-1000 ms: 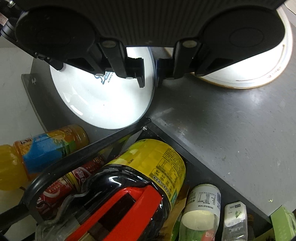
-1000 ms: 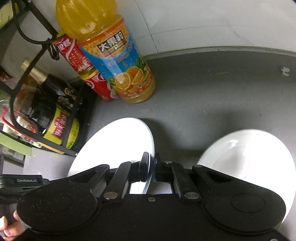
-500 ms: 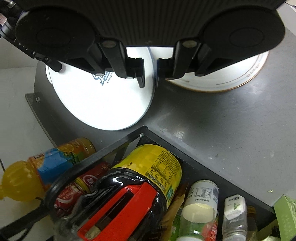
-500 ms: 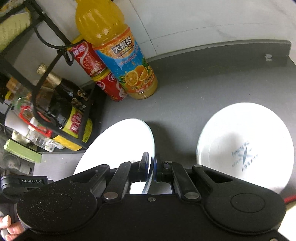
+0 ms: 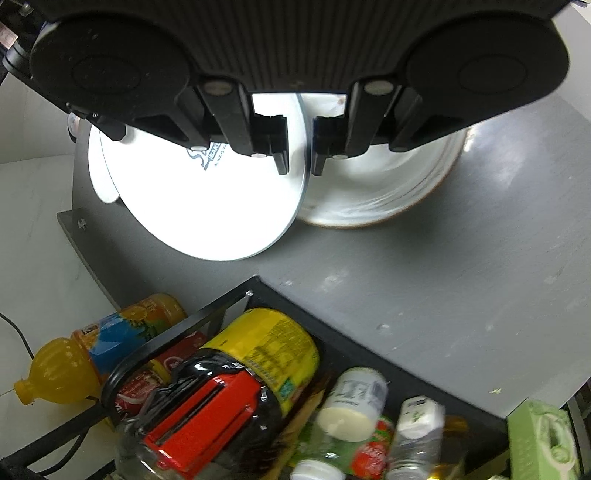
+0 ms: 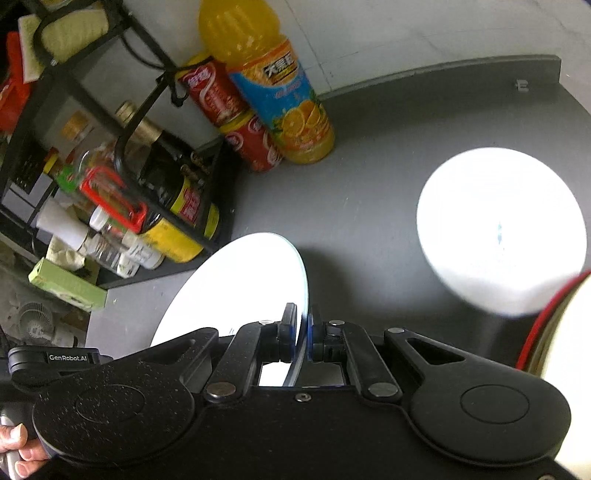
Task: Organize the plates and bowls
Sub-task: 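Lift the 'Sweet' plate with both grippers and lower it onto the flower plate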
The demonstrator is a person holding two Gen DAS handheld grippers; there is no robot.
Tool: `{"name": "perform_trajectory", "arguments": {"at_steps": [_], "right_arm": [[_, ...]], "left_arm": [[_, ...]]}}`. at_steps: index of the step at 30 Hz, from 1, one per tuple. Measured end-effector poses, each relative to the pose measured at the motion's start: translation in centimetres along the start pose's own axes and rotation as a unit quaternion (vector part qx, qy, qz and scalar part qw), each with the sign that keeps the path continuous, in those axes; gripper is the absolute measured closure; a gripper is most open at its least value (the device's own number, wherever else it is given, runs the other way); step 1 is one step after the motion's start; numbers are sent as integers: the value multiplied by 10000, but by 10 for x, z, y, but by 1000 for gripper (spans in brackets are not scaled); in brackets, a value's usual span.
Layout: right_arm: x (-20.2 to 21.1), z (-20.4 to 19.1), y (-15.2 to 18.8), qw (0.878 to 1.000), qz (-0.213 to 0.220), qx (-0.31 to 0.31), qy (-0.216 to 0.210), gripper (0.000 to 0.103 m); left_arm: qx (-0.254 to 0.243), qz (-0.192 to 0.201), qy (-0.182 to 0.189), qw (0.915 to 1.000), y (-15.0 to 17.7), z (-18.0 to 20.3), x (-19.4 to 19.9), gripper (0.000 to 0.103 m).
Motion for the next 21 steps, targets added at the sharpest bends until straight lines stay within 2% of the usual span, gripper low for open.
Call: {"name": "perform_trajectory", "arguments": {"at_steps": [11, 21], "right_arm": [[5, -10, 36, 10000, -29, 26, -41, 98], [5, -8, 61, 9999, -96, 29, 58, 98]], "left_arm": [[-31, 9, -50, 10000, 19, -38, 20, 94], [14, -146, -107, 9998, 41, -66, 16, 94]]}}
Point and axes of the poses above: each gripper's, at about its wrist camera, not at the fingertips, and x roughly against the way its jaws point, z to its right, y to its underside, the point moved 8 cm from there along -x, roughly the way its jaws point, and after that the axes turned 4 degrees about -x, right-handed, at the moved point
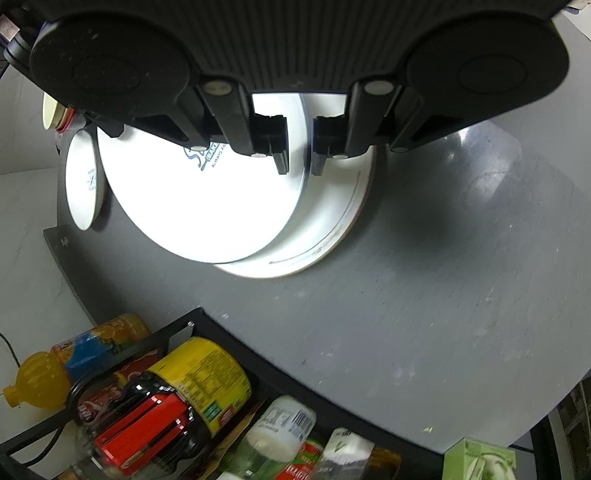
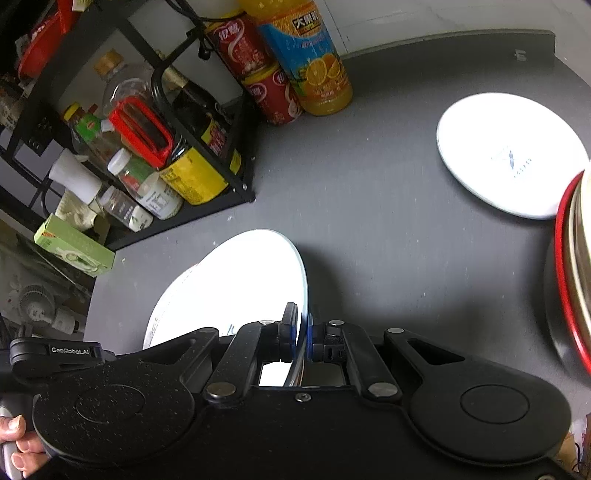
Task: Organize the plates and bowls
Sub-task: 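Lift the 'Sweet' plate with both grippers and lower it onto the flower plate, then open both grippers to release the 'Sweet' plate on the flower plate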
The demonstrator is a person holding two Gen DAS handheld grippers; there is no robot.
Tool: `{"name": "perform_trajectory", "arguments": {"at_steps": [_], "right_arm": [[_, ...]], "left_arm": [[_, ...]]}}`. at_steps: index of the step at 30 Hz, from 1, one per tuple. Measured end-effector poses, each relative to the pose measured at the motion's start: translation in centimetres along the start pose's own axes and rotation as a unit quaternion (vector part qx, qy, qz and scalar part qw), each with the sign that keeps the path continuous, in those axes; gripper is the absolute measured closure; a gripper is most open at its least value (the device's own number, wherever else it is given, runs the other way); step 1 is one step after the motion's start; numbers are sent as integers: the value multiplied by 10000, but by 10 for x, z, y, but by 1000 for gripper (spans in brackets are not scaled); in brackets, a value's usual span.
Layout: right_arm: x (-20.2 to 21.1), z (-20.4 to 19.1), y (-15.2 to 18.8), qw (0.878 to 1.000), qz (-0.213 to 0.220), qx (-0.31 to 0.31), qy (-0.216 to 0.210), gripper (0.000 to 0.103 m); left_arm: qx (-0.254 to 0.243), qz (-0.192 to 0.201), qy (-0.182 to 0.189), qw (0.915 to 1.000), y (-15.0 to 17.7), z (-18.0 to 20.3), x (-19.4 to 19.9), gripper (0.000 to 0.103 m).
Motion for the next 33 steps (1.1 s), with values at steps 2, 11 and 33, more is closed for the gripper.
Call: {"name": "perform_trajectory", "arguments": {"at_steps": [2, 11, 33], "right_arm": [[-1, -1, 4, 10000, -1, 54, 30, 98], [-3, 3, 12, 10000, 51, 9, 74, 99], [-27, -11, 33, 9972, -40, 449, 599, 91]], "left_arm": [[14, -43, -33, 10000, 3, -5, -3, 94], [-162, -16, -124, 9998, 10, -9, -8, 93], [-155, 130, -493, 9986, 2, -31, 3, 53]]}}
Point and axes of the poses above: each gripper's, at about its wrist camera, not at the fingertips, and x roughly against the way its jaws point, z to its right, y to its underside, the point moved 8 cm from there along -x, roughly the way its jaws point, and after that the axes turned 4 degrees about -x, right-handed, at the moved point
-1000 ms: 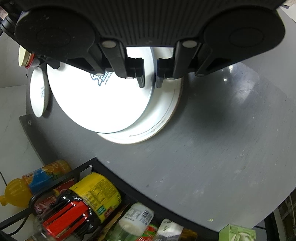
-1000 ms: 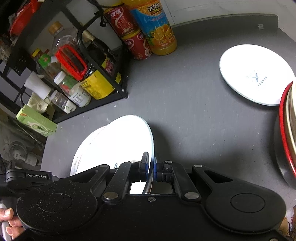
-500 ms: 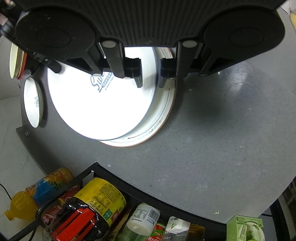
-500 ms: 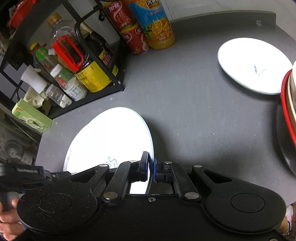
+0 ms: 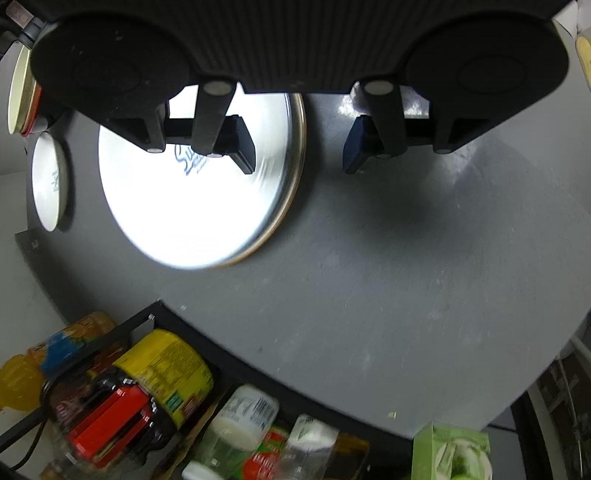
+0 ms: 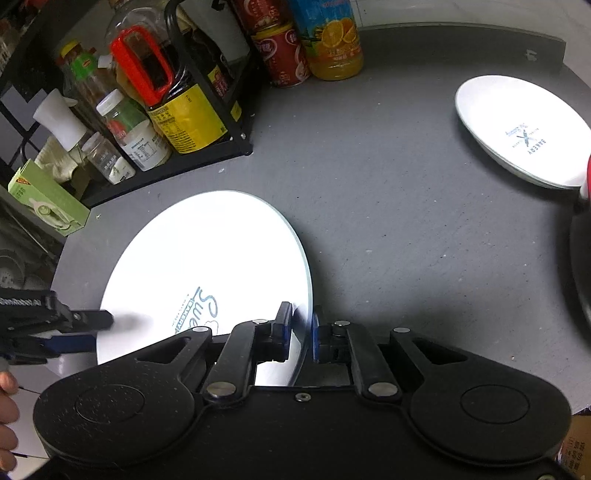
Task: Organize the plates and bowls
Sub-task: 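Open both grippers to release the 'Sweet' plate on the flower plate, then move both grippers to the small white plate with the blue X logo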
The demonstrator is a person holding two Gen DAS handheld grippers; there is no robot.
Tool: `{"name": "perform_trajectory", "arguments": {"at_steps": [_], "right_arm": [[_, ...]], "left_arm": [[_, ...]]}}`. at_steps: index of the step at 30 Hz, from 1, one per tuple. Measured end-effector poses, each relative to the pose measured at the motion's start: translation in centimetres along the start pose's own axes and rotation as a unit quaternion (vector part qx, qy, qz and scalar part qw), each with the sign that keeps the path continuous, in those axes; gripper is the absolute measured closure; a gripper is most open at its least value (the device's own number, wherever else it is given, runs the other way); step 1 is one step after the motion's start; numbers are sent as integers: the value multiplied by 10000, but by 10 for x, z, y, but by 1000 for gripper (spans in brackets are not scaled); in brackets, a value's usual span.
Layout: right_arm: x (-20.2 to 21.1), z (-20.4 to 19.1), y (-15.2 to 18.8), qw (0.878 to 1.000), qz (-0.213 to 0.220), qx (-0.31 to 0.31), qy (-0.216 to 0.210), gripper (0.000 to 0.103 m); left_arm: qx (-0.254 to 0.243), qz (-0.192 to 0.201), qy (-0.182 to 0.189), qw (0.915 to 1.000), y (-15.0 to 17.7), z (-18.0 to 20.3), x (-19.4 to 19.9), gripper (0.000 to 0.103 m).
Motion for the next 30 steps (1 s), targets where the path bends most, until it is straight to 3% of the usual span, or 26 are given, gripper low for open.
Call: {"name": "perform_trajectory", "arguments": {"at_steps": [2, 9, 11, 16, 19, 24, 27, 30], "right_arm": [[-2, 0, 1, 10000, -20, 28, 92, 83], [-7, -3, 4, 9994, -296, -8, 165, 77], [-4, -4, 2, 9995, -272, -22, 156, 64], [6, -6, -8, 9998, -136, 41, 130, 48], [12, -4, -15, 9999, -34, -27, 104, 40], [27, -6, -28, 9998, 210, -28, 27, 28], [44, -6, -39, 9986, 520, -69, -95, 13], [54, -4, -48, 9983, 573, -24, -108, 13]], "left_arm": [[0, -26, -27, 10000, 3, -1, -4, 53], [55, -189, -139, 9997, 4, -3, -17, 57], [4, -200, -191, 9996, 3, -2, -17, 57], [-100, -109, -163, 9998, -4, 3, -7, 56], [-291, -16, -384, 9988, -11, 8, 5, 53], [-481, 282, -247, 9981, -23, 24, 25, 45], [-638, 404, -209, 9969, -28, 37, 31, 38], [-712, 450, -84, 9964, -31, 53, 34, 34]]}}
Point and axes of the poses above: each gripper's, at about its wrist camera, not at the fingertips, and x roughly against the way its jaws point, z to its right, y to its underside, the point moved 8 cm from there along -x, roughly the way its jaws point, and after that the axes turned 4 degrees about -x, right-handed, at the moved point
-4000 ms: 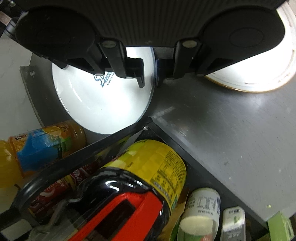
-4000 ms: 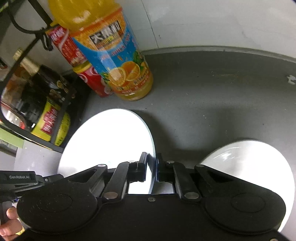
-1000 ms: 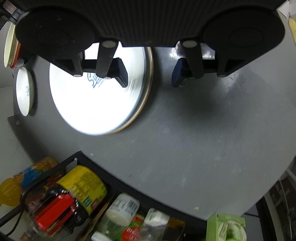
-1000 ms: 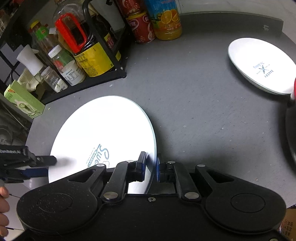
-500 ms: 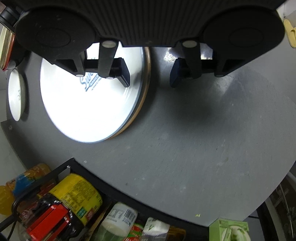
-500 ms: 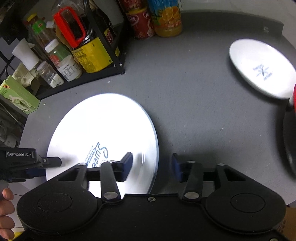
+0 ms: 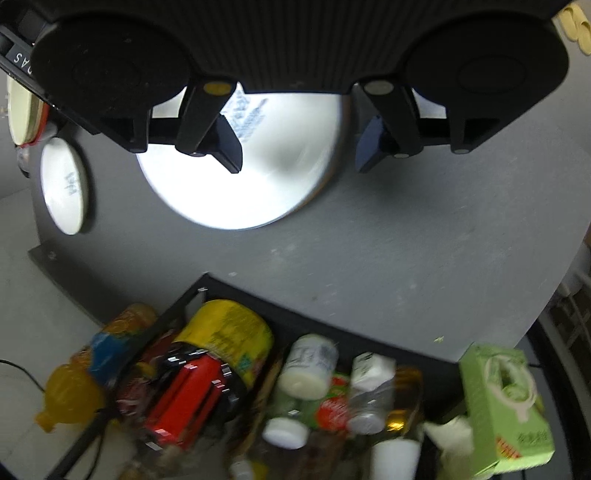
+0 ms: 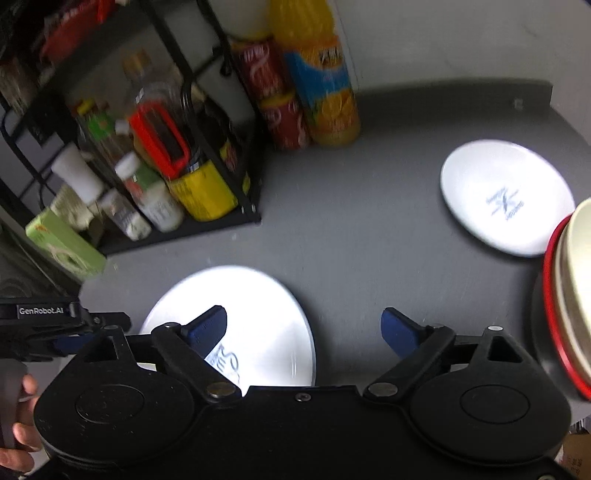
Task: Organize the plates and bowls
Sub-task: 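Move both grippers to the small white plate with the blue X logo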
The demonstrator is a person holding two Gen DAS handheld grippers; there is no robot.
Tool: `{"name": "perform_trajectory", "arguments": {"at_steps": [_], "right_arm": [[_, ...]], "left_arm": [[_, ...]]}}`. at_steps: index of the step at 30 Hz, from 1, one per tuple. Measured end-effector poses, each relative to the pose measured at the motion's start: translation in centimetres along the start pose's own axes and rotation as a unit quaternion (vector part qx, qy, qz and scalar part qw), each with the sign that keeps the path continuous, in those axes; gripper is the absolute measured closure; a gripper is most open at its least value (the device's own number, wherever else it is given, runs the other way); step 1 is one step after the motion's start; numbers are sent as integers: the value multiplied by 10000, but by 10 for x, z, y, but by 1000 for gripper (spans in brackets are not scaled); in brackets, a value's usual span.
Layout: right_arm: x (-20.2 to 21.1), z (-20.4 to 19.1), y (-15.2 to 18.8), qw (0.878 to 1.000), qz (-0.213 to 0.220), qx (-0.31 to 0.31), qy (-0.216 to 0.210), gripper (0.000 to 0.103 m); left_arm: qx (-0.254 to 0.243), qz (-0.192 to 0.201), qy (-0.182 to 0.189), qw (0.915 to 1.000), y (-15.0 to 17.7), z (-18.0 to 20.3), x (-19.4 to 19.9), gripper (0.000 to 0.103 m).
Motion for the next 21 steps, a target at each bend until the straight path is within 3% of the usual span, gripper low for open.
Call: {"name": "perform_trajectory", "arguments": {"at_steps": [3, 13, 21], "right_arm": [[9, 5, -8, 10000, 90, 14, -20, 13], [39, 43, -46, 9986, 425, -295, 52, 12], [56, 71, -64, 9990, 346, -279, 20, 12]], "left_arm": [[-150, 63, 76, 9998, -5, 15, 5, 26], [-611, 152, 380, 9973, -23, 73, 12, 17], [-697, -1, 689, 9952, -28, 129, 5, 17]]}}
Point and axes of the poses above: each gripper's, at about its wrist camera, not at the fingertips, and x roughly against the way its jaws point, z to its right, y to its underside, the point moved 8 cm from there along -x, roughly the way its jaws point, and after that the axes turned 4 degrees about -x, right-handed, at the moved point
